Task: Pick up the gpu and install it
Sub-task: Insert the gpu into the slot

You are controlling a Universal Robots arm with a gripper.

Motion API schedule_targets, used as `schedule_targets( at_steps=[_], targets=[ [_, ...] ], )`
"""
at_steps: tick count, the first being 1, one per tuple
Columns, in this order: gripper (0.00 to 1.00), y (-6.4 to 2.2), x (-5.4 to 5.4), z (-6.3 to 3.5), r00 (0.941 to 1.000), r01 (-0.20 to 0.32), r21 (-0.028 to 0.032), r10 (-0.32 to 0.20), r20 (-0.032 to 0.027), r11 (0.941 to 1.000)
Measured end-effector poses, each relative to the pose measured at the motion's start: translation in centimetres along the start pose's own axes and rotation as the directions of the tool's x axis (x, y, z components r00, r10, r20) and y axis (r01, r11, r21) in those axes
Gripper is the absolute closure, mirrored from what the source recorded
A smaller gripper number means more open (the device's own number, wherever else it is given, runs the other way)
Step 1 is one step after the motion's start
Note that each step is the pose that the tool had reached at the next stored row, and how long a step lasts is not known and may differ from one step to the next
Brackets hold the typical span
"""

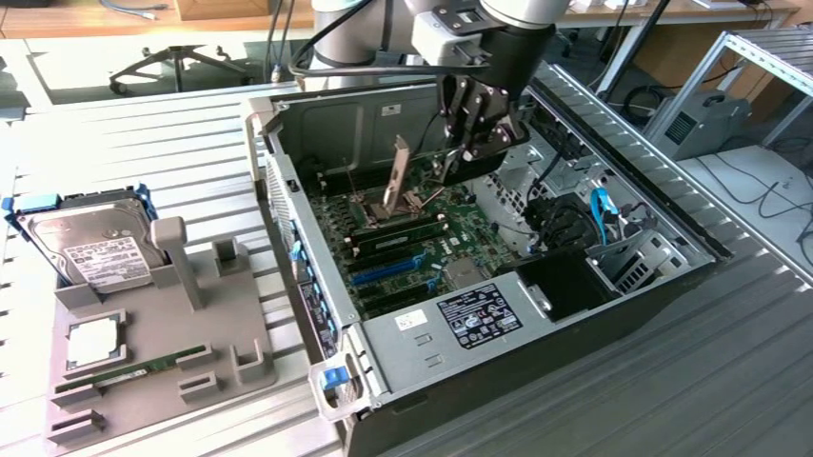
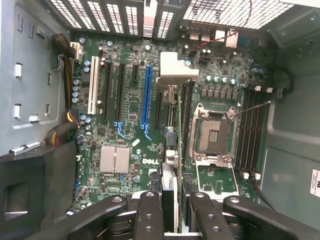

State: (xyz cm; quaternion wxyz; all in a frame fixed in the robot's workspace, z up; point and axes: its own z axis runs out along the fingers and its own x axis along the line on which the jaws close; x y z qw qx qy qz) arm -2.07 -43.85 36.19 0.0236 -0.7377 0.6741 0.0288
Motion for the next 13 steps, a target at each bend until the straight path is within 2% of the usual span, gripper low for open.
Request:
schedule_targets(
  at_steps=[3, 6, 8, 13],
  targets=[
    [0.74, 0.10, 0.02, 0.12, 0.9999, -0.011, 0.0008, 0.011, 0.0000, 0.9999],
    [0.74, 0.11, 0.04, 0.30, 0.9977, -0.067, 0.0050, 0.067, 0.0003, 0.9977],
    [0.74, 0.11, 0.04, 0.34, 0.9962, -0.087, 0.0064, 0.087, 0.0004, 0.9961],
    [0.74, 0.22, 0.12, 0.42, 0.9949, -0.101, 0.0075, 0.101, 0.0009, 0.9949]
  ],
)
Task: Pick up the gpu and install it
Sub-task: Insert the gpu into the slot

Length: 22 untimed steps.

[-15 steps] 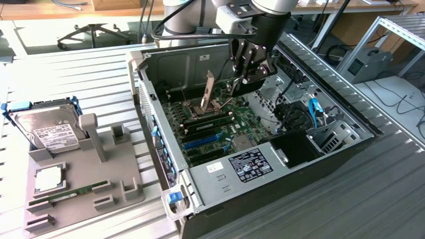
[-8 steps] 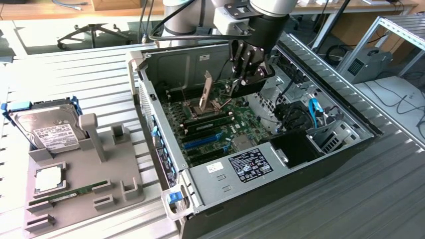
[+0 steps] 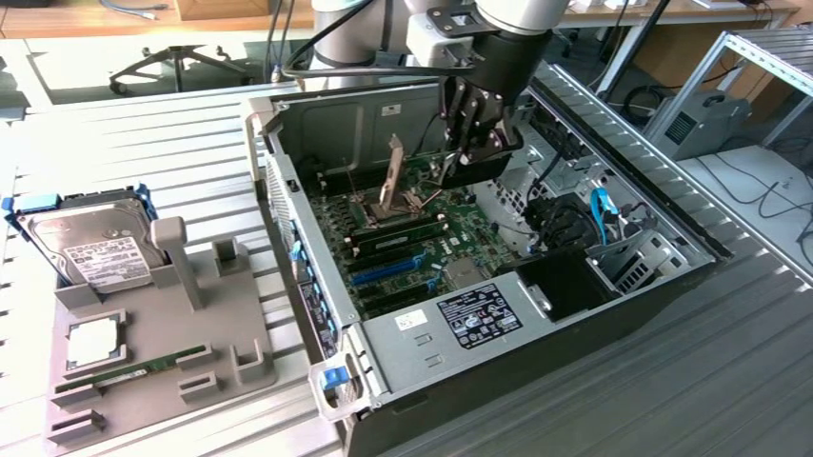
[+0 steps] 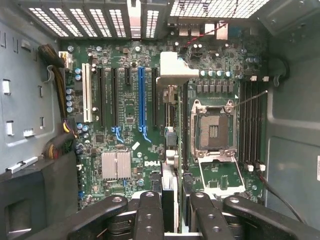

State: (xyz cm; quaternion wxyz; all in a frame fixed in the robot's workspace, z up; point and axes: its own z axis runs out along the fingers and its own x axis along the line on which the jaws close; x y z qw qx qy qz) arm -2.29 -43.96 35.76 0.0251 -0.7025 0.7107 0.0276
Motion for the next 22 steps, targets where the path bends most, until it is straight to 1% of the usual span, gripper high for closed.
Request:
schedule_targets(
  at_steps=[8, 22],
  targets=[
    [0.74, 0.30, 0.34, 0.07, 1.0000, 0.000, -0.0001, 0.000, 0.0001, 1.0000],
    [0.74, 0.47, 0.55, 0.25, 1.0000, 0.000, -0.0001, 0.000, 0.0001, 1.0000]
  ],
)
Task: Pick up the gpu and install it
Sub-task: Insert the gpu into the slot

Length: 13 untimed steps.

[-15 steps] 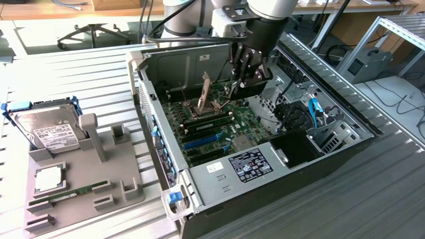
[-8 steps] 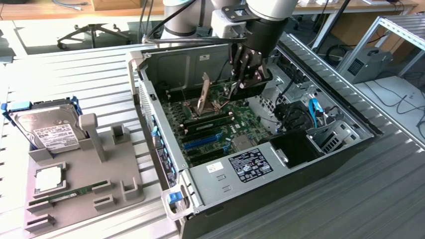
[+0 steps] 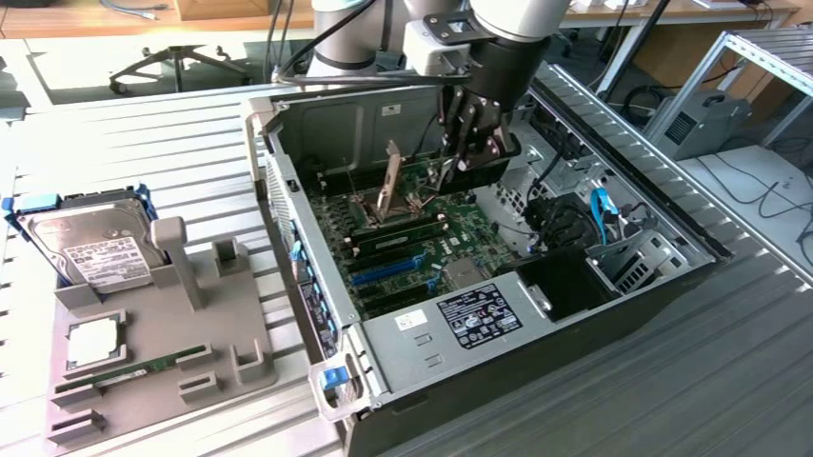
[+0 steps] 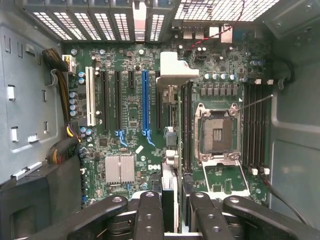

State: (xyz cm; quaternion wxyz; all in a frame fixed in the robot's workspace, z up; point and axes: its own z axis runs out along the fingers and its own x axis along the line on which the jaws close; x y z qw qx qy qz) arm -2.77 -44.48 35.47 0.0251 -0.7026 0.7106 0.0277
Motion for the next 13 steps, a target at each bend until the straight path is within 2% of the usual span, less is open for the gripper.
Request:
schedule_targets(
  at_steps=[13],
  targets=[
    [0.74, 0.03, 0.15, 0.27, 1.0000, 0.000, 0.0000, 0.000, 0.0000, 1.0000]
  ],
)
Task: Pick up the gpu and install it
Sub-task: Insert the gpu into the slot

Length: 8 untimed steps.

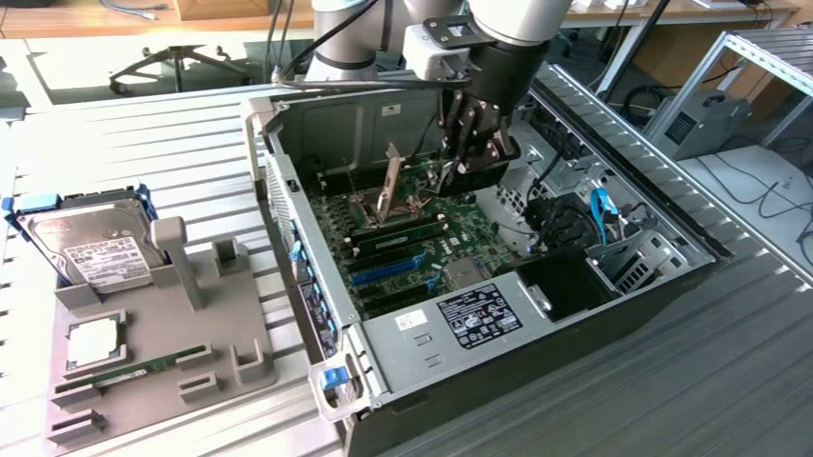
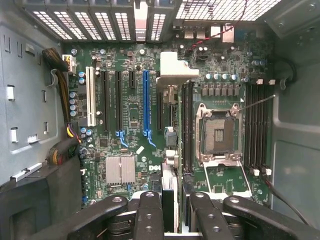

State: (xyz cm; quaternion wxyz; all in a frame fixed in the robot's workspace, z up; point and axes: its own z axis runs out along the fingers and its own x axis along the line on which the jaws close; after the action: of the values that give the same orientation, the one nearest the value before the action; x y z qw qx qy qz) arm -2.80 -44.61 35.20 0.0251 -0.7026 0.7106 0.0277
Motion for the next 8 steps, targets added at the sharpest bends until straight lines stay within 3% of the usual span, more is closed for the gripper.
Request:
schedule_targets(
  at_steps=[8],
  targets=[
    [0.74, 0.00, 0.08, 0.17, 1.0000, 0.000, 0.0000, 0.000, -0.0001, 1.0000]
  ],
)
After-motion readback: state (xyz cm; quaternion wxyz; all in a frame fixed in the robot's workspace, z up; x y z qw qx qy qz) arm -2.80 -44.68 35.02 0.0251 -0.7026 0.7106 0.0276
